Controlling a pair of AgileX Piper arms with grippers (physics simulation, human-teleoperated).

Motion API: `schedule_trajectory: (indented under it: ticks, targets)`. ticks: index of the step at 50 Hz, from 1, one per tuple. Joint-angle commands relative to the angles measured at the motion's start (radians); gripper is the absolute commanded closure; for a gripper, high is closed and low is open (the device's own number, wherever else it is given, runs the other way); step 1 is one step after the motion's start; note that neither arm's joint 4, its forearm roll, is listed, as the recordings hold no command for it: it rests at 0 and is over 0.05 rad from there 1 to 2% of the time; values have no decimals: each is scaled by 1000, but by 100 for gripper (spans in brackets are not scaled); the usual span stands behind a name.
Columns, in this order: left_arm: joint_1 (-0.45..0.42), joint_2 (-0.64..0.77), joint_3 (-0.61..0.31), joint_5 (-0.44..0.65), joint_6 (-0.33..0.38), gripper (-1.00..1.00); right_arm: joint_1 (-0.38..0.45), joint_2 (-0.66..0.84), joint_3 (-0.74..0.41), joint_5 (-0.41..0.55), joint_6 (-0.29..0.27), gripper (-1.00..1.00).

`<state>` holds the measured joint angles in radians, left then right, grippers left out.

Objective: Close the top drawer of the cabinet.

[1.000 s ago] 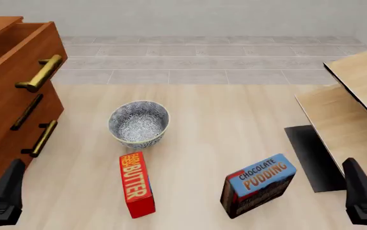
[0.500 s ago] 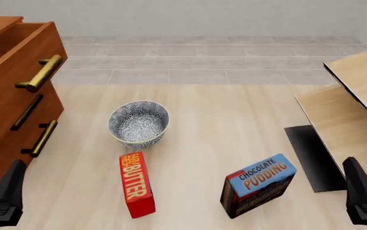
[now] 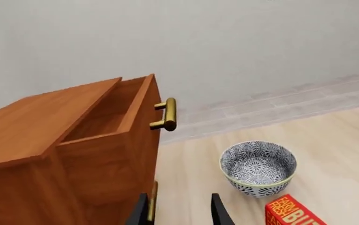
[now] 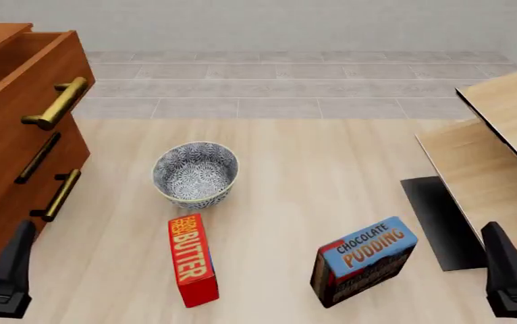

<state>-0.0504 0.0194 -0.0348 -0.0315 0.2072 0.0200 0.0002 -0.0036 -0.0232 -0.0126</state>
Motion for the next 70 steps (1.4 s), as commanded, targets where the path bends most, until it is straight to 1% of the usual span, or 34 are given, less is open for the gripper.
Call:
schedule_trajectory:
  ticks: [1, 3, 4, 12, 13, 21, 24, 26, 29, 31, 35, 40, 41, 42, 43, 52, 53, 56, 57, 59, 61, 65, 66, 67, 68, 69, 70]
  targets:
    - [-30, 61, -33, -49, 56, -100, 8, 0, 1, -2, -2, -100]
    - [-30, 61, -33, -49, 56, -100, 8, 0, 1, -2, -2, -100]
    - [-41, 86, -36, -75, 69, -100, 8, 0, -3, 1, 0, -100]
    - [-57, 121, -41, -107, 71, -100, 10, 0, 0, 4, 2, -100]
    - [-68, 139, -46, -122, 84, -100, 12, 0, 1, 4, -1, -100]
    - [-87, 195, -67, -157, 122, -100, 21, 0, 2, 2, 0, -100]
    - [-89, 204, -71, -162, 123, -100, 21, 0, 2, 3, 1, -100]
    - [-100, 245, -78, -197, 141, -100, 20, 0, 1, 4, 3, -100]
    - [-112, 265, -82, -221, 178, -100, 20, 0, 2, 4, 1, -100]
    - [-116, 274, -88, -227, 182, -100, 20, 0, 2, 4, 2, -100]
    - [-134, 311, -95, -267, 222, -100, 22, 0, 2, 5, -2, -100]
    - [-136, 352, -114, -287, 225, -100, 19, 0, 3, 9, -2, -100]
    - [-148, 368, -130, -281, 201, -100, 18, 0, 3, 10, -3, -100]
    - [-148, 368, -130, -281, 201, -100, 18, 0, 3, 10, -3, -100]
    - [-152, 380, -117, -315, 243, -100, 18, 0, 3, 8, -2, -100]
    - [-155, 402, -122, -330, 241, -100, 17, 0, 3, 7, 0, -100]
    - [-154, 434, -126, -364, 272, -100, 17, 0, 3, 11, -1, -100]
    - [-154, 436, -126, -367, 272, -100, 17, 0, 3, 11, -1, -100]
    - [-154, 473, -137, -415, 339, -100, 18, 0, 3, 12, -2, -100]
    - [-148, 499, -154, -422, 344, -100, 18, 0, 3, 11, 0, -100]
    - [-149, 512, -152, -446, 378, -100, 19, 0, 3, 10, -1, -100]
    - [-157, 542, -167, -456, 391, -100, 16, 0, 3, 9, -1, -100]
    - [-164, 557, -163, -470, 404, -100, 16, 0, 3, 9, -2, -100]
    - [-173, 578, -151, -503, 436, -100, 17, 0, 3, 9, -1, -100]
    - [-171, 585, -150, -513, 443, -100, 17, 0, 3, 8, -2, -100]
    - [-171, 585, -150, -514, 443, -100, 17, 0, 3, 8, -2, -100]
    - [-169, 597, -168, -499, 418, -100, 17, 0, 3, 9, -1, -100]
